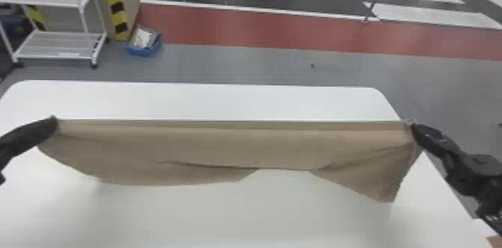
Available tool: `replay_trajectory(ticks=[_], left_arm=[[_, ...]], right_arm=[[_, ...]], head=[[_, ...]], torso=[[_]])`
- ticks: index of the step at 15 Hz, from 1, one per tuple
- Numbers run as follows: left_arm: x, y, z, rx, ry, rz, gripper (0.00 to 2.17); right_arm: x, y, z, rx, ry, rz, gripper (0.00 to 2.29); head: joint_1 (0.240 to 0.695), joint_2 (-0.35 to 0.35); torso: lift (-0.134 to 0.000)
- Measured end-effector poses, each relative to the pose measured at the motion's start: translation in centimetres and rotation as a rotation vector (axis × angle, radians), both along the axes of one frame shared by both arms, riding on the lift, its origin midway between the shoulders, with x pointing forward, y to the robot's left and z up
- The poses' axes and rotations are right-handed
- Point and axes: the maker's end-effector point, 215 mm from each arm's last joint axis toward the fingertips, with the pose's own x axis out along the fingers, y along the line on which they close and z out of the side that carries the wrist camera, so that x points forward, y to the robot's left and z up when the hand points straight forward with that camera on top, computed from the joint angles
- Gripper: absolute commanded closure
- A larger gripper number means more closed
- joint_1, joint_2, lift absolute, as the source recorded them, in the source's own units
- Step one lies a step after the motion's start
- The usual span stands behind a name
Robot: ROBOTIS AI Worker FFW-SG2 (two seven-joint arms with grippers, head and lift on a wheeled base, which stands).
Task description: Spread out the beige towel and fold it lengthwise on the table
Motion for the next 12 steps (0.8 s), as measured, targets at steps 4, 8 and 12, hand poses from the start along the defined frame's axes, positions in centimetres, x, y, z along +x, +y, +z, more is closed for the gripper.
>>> replay_trajectory(ticks=[4,8,12], left_arm=[[1.6,-0.7,0.9,-0.004,-0.022,-0.003,1.36],[8.3,-0.4,2.9,-0.039,-0.109,0.020,1.36],[16.9,-1.7,8.5,-0.028,-0.328,0.056,1.36]], right_arm=[[4.1,1.8,-1.7,0.005,0.025,0.040,1.48],[12.7,4.0,-1.9,0.007,0.018,0.081,1.48],[20.6,4.1,1.6,-0.031,-0.075,0.081,1.48]], head=[[0.695,-0.198],[0.687,-0.146],[0.569,-0.129]], torso=[[-0.124],[-0.124],[-0.124]])
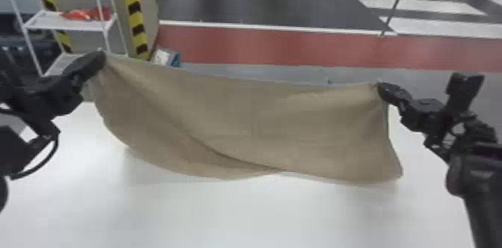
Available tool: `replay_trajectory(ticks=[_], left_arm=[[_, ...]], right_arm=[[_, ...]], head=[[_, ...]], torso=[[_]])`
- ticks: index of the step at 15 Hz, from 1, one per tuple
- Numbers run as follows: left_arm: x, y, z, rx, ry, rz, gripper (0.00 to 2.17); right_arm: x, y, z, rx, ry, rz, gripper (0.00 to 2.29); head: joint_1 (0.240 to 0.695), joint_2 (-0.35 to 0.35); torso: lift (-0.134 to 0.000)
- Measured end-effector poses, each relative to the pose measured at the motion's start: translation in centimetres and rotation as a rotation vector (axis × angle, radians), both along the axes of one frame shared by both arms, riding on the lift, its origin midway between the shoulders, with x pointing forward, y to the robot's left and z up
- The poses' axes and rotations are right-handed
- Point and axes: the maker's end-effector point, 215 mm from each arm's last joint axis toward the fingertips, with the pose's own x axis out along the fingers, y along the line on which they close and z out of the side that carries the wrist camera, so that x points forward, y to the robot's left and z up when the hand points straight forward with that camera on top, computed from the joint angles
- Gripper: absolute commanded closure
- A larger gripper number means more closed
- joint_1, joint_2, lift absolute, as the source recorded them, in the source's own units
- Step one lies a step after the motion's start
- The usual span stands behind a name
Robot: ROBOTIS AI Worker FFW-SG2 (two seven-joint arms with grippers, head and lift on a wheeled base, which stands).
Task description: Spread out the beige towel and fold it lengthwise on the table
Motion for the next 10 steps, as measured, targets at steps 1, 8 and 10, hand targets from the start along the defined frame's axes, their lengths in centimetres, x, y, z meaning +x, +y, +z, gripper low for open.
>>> replay_trajectory(ticks=[1,8,10], left_arm=[[1.7,-0.2,1.7,0.005,-0.056,0.013,1.36],[7.9,0.0,10.1,-0.002,-0.292,0.043,1.36],[5.9,-0.5,5.1,-0.008,-0.236,0.002,1.36]], right_arm=[[1.4,-0.1,1.1,-0.008,-0.022,-0.003,1.48],[6.1,-3.6,10.6,-0.016,-0.186,-0.027,1.48],[4.2,-3.8,7.1,-0.016,-0.143,0.017,1.48]], head=[[0.541,-0.129],[0.366,-0.142],[0.403,-0.147]], torso=[[-0.124],[-0.124],[-0.124]])
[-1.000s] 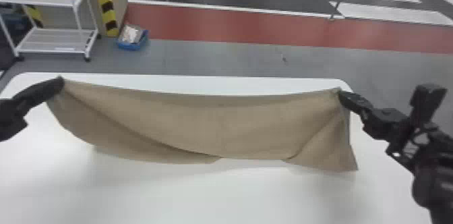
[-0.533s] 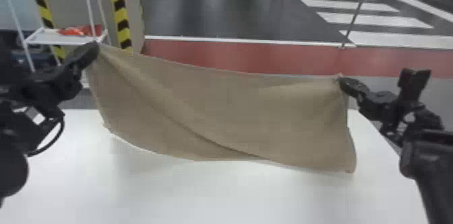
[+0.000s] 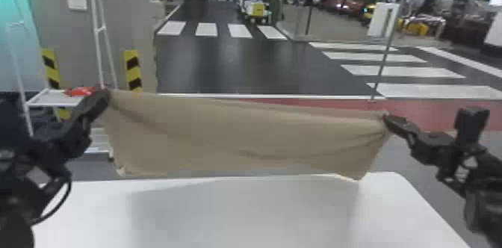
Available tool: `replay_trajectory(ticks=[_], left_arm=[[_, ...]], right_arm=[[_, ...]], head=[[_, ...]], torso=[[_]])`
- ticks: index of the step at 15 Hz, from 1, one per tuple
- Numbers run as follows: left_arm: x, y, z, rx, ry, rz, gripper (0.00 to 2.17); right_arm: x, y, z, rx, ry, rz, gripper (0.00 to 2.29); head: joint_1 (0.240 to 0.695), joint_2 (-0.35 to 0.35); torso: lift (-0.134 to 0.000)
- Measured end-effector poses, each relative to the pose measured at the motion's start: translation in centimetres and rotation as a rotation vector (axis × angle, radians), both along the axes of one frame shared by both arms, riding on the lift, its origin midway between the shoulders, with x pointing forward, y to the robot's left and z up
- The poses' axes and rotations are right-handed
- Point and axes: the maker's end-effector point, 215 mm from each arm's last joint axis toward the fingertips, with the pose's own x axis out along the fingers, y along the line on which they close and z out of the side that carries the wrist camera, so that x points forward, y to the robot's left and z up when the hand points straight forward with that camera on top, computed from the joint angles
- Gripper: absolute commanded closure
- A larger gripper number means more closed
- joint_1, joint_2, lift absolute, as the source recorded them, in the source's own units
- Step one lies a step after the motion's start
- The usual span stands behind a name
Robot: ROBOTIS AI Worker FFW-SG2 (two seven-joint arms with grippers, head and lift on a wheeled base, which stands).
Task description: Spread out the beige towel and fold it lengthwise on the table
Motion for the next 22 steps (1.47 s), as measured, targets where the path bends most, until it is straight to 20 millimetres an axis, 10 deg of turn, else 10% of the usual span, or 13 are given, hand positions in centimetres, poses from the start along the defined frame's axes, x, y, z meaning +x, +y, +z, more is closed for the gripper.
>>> replay_trajectory(ticks=[5,13,17,22], left_arm=[[-11.6,-2.0,-12.1,0.025,0.139,-0.073,1.36],[-22.7,0.0,-13.7,0.056,0.187,-0.051,1.36],[-25.1,0.6,-13.0,0.075,0.193,-0.047,1.36],[-22.5,0.4,-13.4,0.104,0.232,-0.051,1.36]], right_arm=[[-9.9,0.9,-9.4,0.038,0.127,0.143,1.48],[-24.4,-1.0,-14.6,0.103,0.258,0.259,1.48],[-26.8,-2.3,-14.8,0.126,0.266,0.235,1.48],[-22.6,-2.3,-12.3,0.161,0.244,0.208,1.48]], head=[[0.624,-0.184],[0.695,-0.242],[0.695,-0.267],[0.695,-0.255]], torso=[[-0.124],[-0.124],[-0.124],[-0.124]])
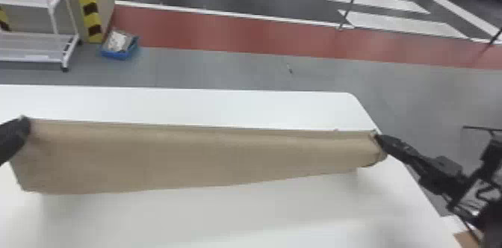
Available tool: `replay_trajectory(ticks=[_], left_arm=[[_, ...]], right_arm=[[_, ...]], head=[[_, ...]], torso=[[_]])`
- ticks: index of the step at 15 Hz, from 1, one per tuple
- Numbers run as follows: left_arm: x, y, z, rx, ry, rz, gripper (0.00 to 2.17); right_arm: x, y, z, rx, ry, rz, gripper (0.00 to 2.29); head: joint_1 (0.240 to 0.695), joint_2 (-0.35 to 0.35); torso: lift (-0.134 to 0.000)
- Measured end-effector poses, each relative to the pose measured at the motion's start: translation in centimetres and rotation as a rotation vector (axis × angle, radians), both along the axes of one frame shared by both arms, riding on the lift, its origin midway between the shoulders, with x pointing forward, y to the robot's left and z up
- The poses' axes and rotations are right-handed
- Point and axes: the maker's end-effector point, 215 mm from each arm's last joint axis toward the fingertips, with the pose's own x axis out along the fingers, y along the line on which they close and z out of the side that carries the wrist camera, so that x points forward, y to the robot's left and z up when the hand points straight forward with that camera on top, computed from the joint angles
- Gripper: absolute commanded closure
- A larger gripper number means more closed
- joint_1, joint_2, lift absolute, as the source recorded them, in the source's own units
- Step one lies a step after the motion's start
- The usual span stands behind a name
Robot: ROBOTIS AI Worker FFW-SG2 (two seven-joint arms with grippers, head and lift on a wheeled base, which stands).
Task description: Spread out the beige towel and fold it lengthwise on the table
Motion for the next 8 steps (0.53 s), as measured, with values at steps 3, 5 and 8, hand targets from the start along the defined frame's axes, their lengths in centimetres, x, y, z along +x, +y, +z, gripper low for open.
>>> replay_trajectory(ticks=[3,5,8], left_arm=[[2.0,-0.1,-1.0,0.011,0.021,-0.005,1.36],[2.7,-0.4,-1.7,0.023,0.032,-0.008,1.36],[3.3,-1.1,-3.5,0.068,0.068,-0.007,1.36]], right_arm=[[3.7,-0.2,0.9,-0.035,-0.012,-0.043,1.48],[6.0,-0.5,1.0,-0.067,-0.004,-0.066,1.48],[8.4,-0.8,0.0,-0.120,0.015,-0.094,1.48]], head=[[0.695,-0.242],[0.695,-0.238],[0.695,-0.241]], torso=[[-0.124],[-0.124],[-0.124]])
